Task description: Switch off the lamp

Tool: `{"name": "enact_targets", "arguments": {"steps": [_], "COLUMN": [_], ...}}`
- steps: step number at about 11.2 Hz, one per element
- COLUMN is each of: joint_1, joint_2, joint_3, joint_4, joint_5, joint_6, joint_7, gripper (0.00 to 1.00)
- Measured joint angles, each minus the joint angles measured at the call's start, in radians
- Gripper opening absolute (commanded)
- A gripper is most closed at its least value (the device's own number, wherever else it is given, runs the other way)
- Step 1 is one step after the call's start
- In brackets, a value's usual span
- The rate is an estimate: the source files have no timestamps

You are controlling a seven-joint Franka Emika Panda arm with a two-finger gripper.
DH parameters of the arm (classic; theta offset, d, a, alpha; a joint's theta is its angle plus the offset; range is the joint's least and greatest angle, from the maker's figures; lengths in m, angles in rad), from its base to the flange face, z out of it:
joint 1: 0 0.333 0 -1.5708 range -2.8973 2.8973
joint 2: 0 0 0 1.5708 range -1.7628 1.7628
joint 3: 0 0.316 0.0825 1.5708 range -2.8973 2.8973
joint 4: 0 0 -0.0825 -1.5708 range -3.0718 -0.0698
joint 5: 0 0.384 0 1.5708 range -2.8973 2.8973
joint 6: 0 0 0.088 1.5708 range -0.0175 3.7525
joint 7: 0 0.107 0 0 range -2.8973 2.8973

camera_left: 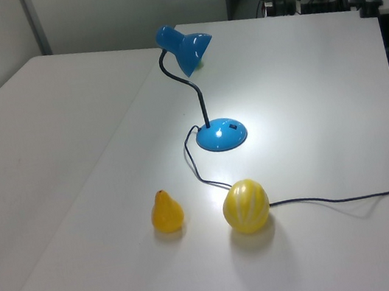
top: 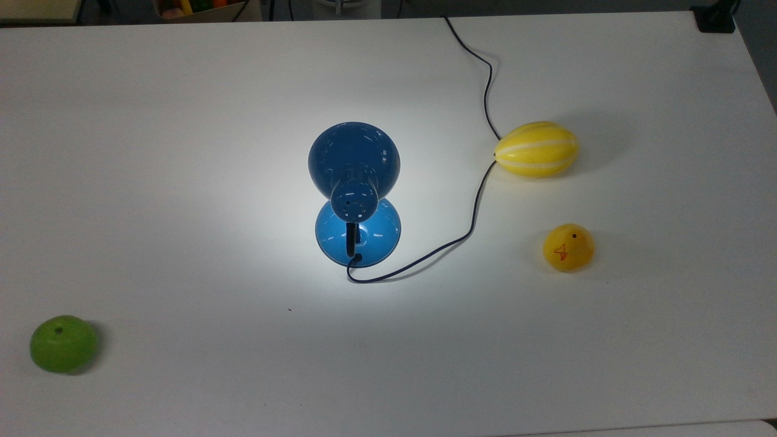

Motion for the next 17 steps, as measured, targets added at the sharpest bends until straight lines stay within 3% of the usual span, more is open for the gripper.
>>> {"name": "enact_targets", "arguments": {"steps": [7, 8, 9, 11, 12, 17], "joint_1": [-0.002, -0.002, -0.002, -0.001, -0.001, 0.001], "joint_2": [0.000, 0.000, 0.000, 0.000, 0.000, 0.018], "joint_3": [0.000, 0.000, 0.000, 0.000, 0.000, 0.002], "joint_4": [0.002, 0.002, 0.002, 0.002, 0.002, 0.002], "joint_5": [0.000, 0.000, 0.000, 0.000, 0.000, 0.000], "joint_6": [0.000, 0.000, 0.000, 0.000, 0.000, 0.000], "joint_7": [0.000, 0.000, 0.000, -0.001, -0.003, -0.004], "gripper": [1.00, 0.95, 0.84, 0.19, 0.00, 0.00]}}
